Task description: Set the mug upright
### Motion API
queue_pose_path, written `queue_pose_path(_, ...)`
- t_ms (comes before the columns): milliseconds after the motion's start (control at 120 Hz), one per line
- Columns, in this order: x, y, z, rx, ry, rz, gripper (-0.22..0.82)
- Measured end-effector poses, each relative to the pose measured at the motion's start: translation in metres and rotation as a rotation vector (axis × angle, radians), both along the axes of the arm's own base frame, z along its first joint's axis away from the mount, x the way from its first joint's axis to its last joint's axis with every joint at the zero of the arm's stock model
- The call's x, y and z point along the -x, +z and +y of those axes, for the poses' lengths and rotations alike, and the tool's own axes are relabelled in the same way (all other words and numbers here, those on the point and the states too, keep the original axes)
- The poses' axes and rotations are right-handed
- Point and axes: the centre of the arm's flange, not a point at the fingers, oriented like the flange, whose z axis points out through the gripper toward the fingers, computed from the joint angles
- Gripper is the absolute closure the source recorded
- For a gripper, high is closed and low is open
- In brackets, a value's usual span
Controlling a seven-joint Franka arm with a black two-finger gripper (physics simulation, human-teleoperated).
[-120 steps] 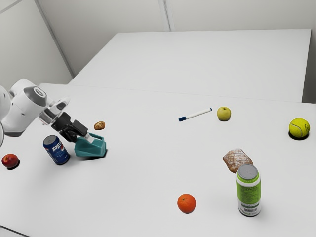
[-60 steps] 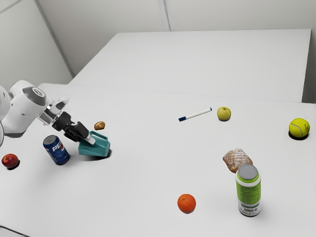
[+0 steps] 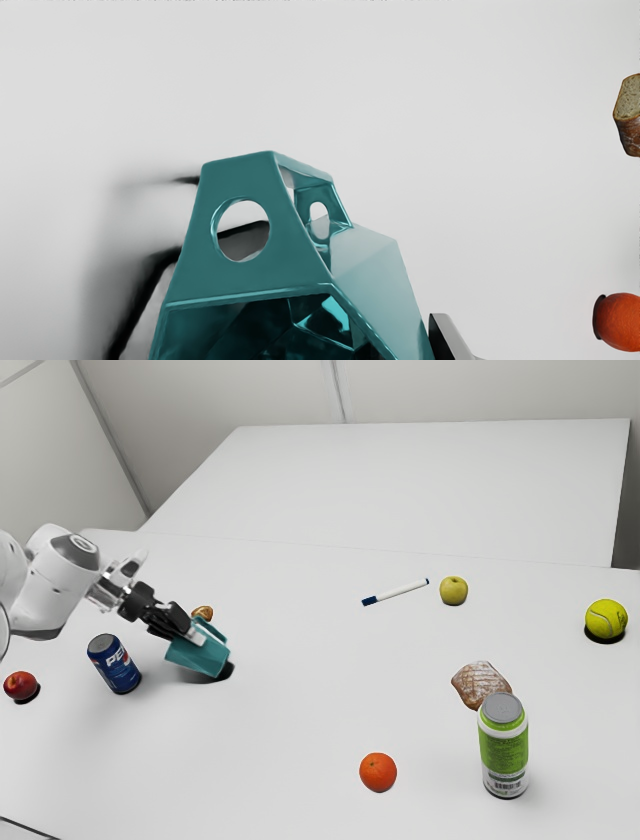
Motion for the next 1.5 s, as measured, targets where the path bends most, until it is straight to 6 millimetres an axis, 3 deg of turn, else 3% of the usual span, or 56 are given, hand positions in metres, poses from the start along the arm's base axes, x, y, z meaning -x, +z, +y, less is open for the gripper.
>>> queue_pose_path(150,-0.007,0.005,-0.015,-0.006,-0.019,-0.020,0.75)
queue_pose_path(392,-0.030,0.040,-0.094,-0.193,-0.245,-0.066,0.77)
queue_pose_path(492,-0.039,0.045,-0.124,-0.338,-0.353,-0.080,0.78)
queue_pose_path(700,-0.056,0.050,-0.167,-0.556,-0.457,-0.151,0.78)
queue_pose_path(833,-0.058,0.053,-0.183,-0.615,-0.458,-0.189,0.78)
queue_pose_path(992,-0.033,0.051,-0.197,-0.664,-0.467,-0.185,0.78)
queue_pose_path(1133,-0.022,0.037,-0.197,-0.692,-0.448,-0.159,0.78)
queue_pose_path(1342,-0.021,0.031,-0.195,-0.721,-0.403,-0.152,0.78)
queue_pose_path(1500,-0.020,0.028,-0.197,-0.726,-0.382,-0.150,0.69)
